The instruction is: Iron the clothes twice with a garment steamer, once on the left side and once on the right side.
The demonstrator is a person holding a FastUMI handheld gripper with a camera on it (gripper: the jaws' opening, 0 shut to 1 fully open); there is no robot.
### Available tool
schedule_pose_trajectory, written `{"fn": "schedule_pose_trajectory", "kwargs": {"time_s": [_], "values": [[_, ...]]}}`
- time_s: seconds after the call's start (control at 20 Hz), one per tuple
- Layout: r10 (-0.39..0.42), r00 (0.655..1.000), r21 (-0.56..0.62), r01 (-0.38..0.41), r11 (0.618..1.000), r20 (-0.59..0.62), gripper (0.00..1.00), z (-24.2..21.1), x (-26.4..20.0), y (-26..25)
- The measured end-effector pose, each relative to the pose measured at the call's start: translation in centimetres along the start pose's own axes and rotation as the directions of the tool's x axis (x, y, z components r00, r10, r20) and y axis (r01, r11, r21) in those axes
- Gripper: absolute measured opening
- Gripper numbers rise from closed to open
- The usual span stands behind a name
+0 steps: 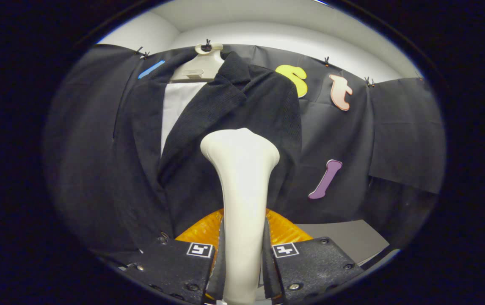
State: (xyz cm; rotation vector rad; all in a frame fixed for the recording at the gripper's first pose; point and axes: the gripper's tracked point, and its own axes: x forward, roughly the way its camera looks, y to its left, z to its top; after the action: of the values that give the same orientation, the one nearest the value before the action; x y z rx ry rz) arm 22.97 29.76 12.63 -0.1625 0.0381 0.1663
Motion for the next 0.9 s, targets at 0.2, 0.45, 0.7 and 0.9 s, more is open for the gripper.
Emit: {"fn": "schedule_pose_trajectory", "kwargs": {"time_s": [0.2, 0.45, 0.7, 0.9], "values": [[-0.020, 0.999, -0.021, 0.019, 1.000, -0.032, 0.38, -2.8, 0.0, 0.3], [-0.044, 0.997, -0.024, 0.043, 0.999, -0.070, 0.38, -6.2, -0.2, 0.7], [-0.066, 0.993, -0.036, 0.063, 0.997, -0.101, 0.38, -8.9, 0.1, 1.0], [-0.081, 0.989, -0.041, 0.076, 0.996, -0.126, 0.38, -11.2, -0.1, 1.6]]}}
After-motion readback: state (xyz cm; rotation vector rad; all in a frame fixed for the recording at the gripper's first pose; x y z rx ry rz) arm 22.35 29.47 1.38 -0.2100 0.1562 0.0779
